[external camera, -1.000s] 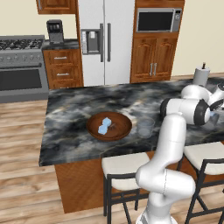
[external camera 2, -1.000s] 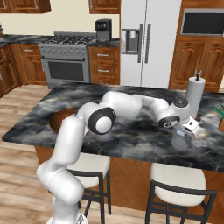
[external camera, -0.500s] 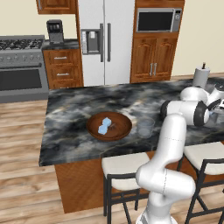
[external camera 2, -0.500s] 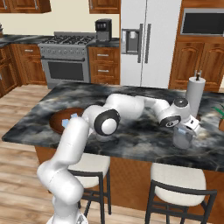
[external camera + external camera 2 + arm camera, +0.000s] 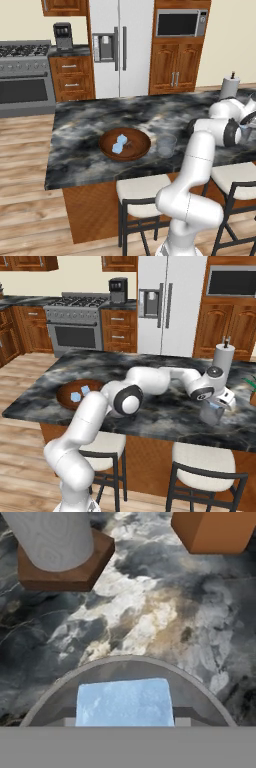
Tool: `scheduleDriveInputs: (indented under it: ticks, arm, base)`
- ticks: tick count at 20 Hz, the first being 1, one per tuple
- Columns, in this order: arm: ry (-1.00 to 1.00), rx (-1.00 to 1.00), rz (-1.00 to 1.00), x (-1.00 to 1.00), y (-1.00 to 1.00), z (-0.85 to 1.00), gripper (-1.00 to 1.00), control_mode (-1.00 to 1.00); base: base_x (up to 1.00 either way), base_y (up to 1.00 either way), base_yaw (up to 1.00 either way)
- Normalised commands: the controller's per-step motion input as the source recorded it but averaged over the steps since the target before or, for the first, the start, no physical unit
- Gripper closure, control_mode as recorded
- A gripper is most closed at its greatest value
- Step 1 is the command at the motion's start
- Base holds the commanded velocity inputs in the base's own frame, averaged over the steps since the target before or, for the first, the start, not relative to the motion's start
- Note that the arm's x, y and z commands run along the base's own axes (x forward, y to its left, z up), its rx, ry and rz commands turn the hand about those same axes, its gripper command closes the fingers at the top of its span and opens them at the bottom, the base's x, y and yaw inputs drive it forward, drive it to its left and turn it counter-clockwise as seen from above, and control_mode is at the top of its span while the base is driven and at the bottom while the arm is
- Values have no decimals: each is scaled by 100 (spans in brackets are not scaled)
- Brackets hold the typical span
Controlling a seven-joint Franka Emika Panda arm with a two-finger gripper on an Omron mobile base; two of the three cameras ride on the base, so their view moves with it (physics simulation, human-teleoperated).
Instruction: There are four ice cubes in the ice bowl. Place two ice cubes in each glass of water.
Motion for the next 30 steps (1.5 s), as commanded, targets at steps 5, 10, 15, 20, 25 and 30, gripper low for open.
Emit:
scheduleDriveInputs:
  ticks: [5,10,15,20,25,30]
  arm:
    - [11,0,5,0,0,0,-100,-100]
    - [23,-1,3,0,9,0,-100,-100]
    - [25,1,1,-8,16,7,-100,-100]
    - [14,12,-1,-50,28,3,-100,-100]
    - [3,20,0,-61,46,-7,-100,-100]
    - [-35,32,0,-50,81,-15,-100,-100]
  base:
    - [0,0,0]
    - [0,0,0]
    - [0,0,0]
    - [0,0,0]
    - [0,0,0]
    - [0,0,0]
